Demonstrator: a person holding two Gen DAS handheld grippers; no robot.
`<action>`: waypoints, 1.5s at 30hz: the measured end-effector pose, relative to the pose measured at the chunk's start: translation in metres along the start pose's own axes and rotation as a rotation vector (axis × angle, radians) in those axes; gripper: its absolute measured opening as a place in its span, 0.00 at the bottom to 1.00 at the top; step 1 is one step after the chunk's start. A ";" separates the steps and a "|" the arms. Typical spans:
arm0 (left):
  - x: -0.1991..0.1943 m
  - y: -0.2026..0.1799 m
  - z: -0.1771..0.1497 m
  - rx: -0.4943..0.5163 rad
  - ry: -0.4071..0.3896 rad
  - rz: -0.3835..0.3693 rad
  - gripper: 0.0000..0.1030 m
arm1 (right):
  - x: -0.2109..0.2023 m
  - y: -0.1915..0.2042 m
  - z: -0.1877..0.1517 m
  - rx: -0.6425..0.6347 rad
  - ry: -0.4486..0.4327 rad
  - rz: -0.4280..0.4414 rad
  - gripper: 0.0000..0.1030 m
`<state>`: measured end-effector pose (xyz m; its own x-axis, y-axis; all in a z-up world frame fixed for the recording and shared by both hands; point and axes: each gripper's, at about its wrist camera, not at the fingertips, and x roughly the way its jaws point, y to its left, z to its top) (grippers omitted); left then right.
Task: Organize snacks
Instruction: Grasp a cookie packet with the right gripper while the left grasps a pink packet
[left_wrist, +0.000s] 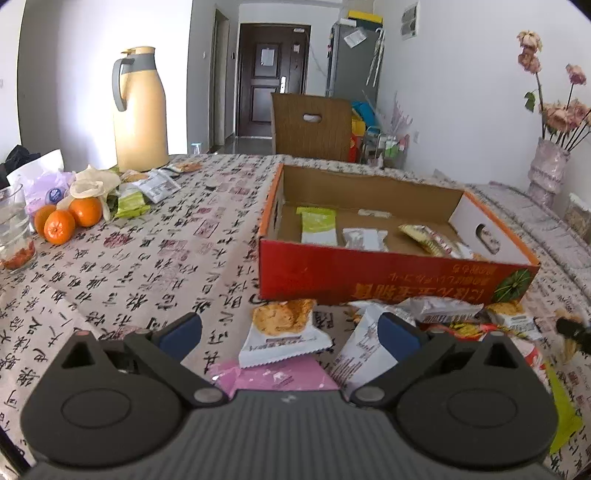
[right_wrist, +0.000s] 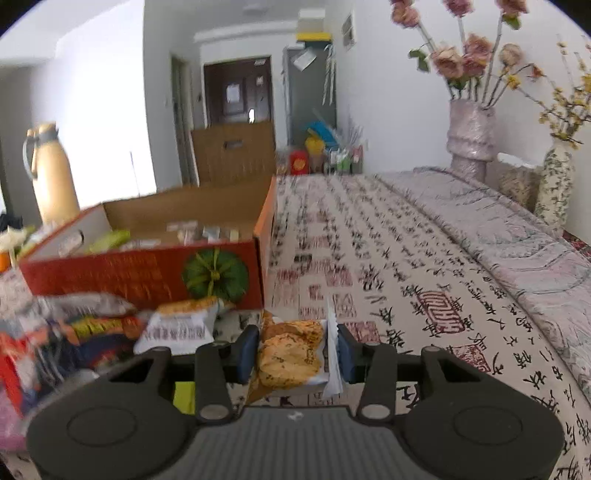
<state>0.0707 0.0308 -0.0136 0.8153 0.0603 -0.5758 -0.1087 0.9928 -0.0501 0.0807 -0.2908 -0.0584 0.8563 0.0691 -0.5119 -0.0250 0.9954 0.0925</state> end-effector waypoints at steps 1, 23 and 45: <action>0.001 0.001 -0.001 0.000 0.012 0.004 1.00 | -0.003 0.000 0.000 0.007 -0.009 -0.001 0.42; 0.028 0.007 -0.022 -0.065 0.197 0.088 0.94 | -0.027 0.016 -0.020 0.031 -0.017 0.049 0.43; -0.022 0.009 -0.048 0.087 0.053 0.024 0.59 | -0.044 0.019 -0.030 0.037 -0.022 0.065 0.43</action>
<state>0.0248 0.0331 -0.0406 0.7816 0.0806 -0.6185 -0.0761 0.9965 0.0337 0.0267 -0.2733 -0.0599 0.8644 0.1320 -0.4852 -0.0623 0.9856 0.1570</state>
